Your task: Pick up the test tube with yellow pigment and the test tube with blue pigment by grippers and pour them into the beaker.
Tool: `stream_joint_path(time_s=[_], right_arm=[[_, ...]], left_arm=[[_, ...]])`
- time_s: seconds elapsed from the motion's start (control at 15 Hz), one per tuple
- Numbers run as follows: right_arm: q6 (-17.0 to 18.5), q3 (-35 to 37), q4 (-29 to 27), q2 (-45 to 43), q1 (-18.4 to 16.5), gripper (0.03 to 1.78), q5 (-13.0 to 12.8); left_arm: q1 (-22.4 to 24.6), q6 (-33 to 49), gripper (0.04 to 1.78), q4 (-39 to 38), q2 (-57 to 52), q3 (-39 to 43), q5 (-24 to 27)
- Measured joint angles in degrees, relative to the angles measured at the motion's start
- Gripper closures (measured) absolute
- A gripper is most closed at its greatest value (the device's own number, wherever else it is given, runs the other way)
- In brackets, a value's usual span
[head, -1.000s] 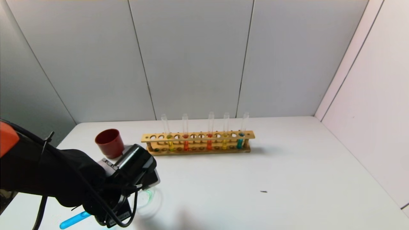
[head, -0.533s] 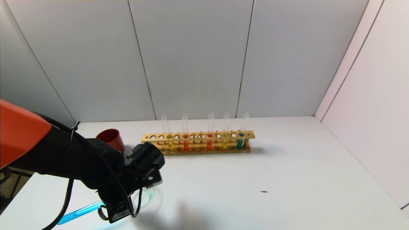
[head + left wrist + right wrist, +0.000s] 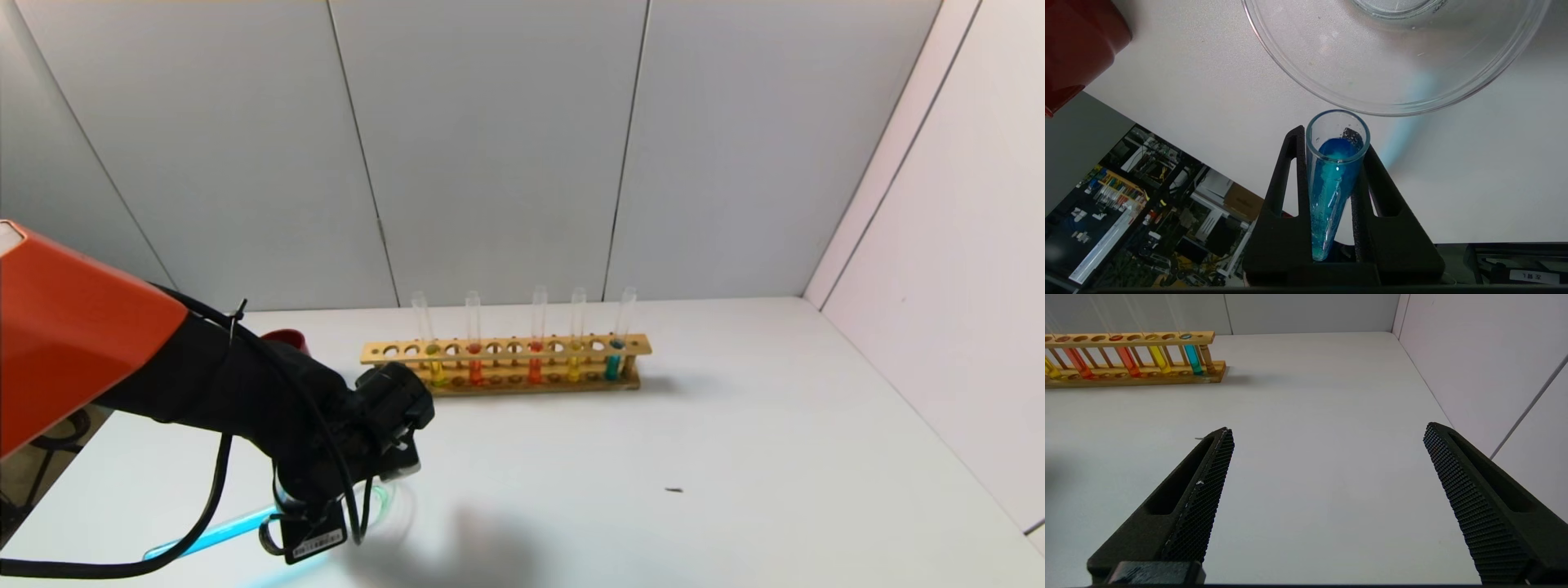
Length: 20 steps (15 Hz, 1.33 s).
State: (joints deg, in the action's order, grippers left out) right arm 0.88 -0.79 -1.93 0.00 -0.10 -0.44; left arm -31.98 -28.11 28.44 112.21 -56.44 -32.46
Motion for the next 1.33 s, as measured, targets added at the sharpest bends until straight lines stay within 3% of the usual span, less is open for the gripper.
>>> stream_joint_path(time_s=[0.73,1.33], right_arm=[[0.0,0.0,0.0,0.0,0.0,0.11,0.0],[0.0,0.0,0.0,0.0,0.0,0.11,0.0]], left_arm=[[0.0,-0.4,1.5,8.0,2.6,-6.1,-1.8],[-0.3,-0.7,1.5,20.5,5.8,-14.6,-4.1]])
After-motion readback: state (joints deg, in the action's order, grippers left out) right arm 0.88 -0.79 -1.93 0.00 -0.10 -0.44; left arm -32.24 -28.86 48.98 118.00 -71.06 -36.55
